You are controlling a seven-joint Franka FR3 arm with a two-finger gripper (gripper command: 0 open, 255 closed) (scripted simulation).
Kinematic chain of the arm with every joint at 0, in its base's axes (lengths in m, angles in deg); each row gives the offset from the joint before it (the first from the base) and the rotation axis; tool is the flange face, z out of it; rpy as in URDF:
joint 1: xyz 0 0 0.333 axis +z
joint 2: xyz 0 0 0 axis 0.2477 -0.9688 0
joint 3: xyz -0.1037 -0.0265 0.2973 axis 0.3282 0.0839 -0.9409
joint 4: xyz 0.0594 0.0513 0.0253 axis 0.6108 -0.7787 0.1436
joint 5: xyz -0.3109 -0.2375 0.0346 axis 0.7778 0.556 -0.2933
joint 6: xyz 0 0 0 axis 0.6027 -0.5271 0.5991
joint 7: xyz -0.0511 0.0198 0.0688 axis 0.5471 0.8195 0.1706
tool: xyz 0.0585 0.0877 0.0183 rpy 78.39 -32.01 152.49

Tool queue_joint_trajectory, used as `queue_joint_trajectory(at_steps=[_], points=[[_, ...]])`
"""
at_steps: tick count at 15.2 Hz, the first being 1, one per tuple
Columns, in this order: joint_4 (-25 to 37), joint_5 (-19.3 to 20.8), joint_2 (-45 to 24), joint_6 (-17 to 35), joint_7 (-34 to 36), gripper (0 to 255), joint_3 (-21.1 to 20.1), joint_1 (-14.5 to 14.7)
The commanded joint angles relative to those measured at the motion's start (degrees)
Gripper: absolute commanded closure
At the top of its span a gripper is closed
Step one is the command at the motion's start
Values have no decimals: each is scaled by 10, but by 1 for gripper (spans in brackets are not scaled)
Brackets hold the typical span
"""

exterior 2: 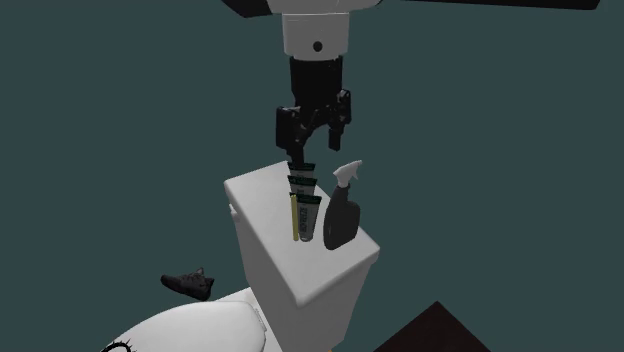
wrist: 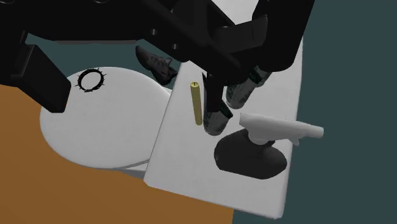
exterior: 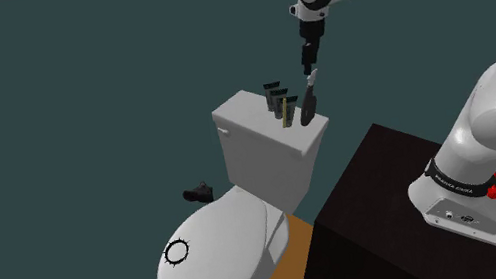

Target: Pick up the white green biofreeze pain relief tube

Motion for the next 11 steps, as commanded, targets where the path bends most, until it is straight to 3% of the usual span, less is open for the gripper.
queue_joint_trajectory(at_steps=[1,11], points=[[30,-10,-49,16,-23,0,6,-3],[218,-62,-284,44,-117,0,3,-41]])
